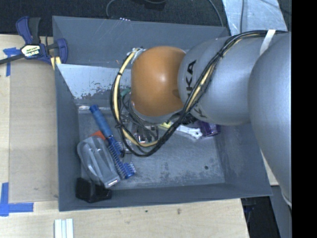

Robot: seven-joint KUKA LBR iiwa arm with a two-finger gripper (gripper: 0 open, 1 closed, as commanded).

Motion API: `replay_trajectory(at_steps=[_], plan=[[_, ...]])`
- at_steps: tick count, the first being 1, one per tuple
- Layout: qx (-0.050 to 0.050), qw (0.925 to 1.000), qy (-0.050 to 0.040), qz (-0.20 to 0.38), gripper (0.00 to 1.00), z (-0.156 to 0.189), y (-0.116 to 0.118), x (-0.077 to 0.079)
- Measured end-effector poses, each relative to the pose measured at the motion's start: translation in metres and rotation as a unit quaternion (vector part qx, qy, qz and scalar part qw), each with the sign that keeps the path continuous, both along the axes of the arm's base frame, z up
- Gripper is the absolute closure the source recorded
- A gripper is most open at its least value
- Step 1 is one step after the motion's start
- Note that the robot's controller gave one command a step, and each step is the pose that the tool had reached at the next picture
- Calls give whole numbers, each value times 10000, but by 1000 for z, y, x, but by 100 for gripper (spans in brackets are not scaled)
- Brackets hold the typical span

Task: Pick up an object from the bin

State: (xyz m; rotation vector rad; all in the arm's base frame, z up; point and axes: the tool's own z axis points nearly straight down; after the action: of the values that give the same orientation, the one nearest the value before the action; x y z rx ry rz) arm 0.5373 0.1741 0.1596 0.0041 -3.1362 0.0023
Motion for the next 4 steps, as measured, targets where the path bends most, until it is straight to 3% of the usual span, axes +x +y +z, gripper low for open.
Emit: replay_trajectory(at_steps=[1, 2, 3, 4], plan=[[12, 10000, -39, -15, 0, 5, 0, 2], [13, 9999, -39, -100, 0, -66, -9, -11], [-2, 9994, -24, -351, 0, -104, -12, -12], [12, 9980, -40, -638, 0, -65, -18, -13]])
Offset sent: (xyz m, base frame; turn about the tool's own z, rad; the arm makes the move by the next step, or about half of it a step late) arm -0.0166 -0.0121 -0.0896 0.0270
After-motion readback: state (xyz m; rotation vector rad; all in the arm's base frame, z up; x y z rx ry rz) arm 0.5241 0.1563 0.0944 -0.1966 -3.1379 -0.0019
